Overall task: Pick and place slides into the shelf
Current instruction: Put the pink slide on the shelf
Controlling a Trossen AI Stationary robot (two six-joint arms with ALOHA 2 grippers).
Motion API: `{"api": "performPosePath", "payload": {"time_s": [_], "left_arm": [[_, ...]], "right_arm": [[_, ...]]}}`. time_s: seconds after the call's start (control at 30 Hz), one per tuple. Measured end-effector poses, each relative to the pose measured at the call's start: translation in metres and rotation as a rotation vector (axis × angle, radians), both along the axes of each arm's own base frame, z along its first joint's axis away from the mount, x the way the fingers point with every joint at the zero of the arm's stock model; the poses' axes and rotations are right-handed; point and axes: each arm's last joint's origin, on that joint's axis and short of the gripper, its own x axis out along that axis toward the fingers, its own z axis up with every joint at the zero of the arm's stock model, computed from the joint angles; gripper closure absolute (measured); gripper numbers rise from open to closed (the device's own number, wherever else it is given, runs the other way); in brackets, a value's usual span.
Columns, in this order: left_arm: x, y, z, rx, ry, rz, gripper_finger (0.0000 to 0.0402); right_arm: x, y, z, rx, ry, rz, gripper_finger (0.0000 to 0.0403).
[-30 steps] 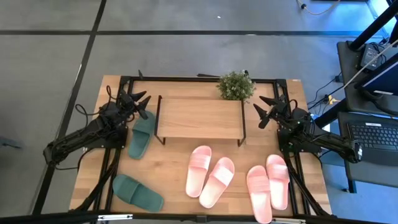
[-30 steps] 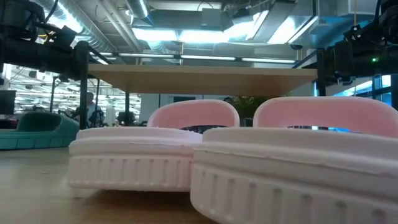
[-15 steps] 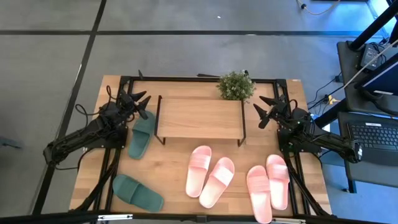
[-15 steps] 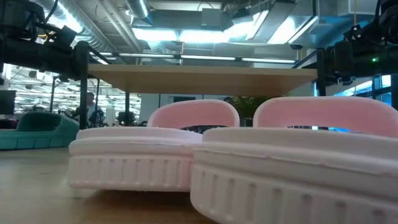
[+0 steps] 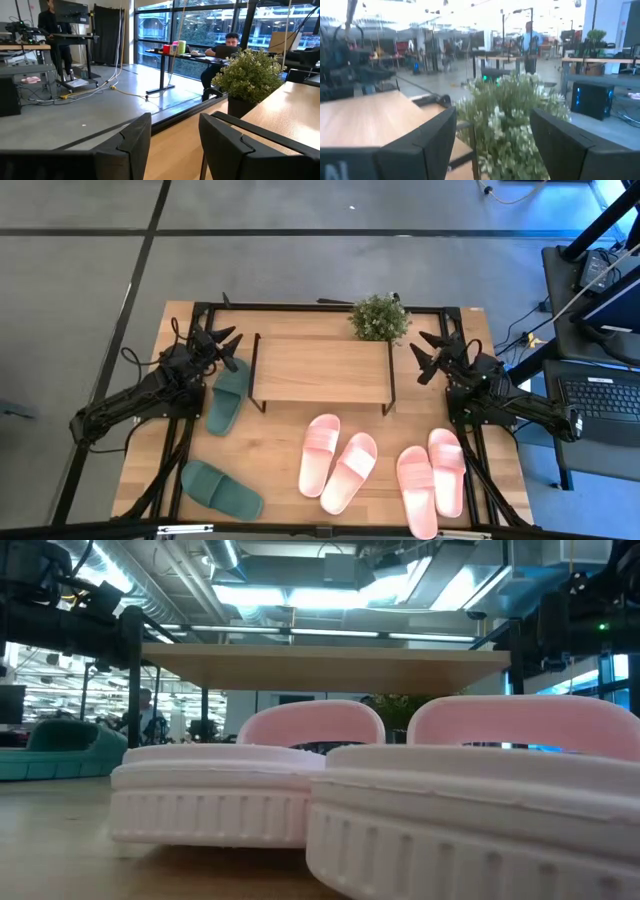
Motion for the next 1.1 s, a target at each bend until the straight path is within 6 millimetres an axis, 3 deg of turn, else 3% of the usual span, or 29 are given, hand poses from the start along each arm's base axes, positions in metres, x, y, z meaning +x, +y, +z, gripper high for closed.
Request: {"api": "performPosePath", "payload": {"time_s": [0.4, 0.67, 1.1], "left_arm": [[0.000, 0.000, 0.000, 0.000, 0.000, 0.000, 0.0243], [0.000, 0.000, 0.000, 0.000, 0.000, 0.000, 0.0243], [0.000, 0.000, 0.000, 0.000, 0.000, 0.000, 0.0243]], "right_arm": [[0.000, 0.000, 0.000, 0.077, -0.062, 0.015, 0.0150], [0.000, 0.001, 0.003, -0.024, -0.006, 0.025, 0.0150], [-0.021, 0.016, 0.078, -0.267, -0.113, 0.208, 0.0150]]}}
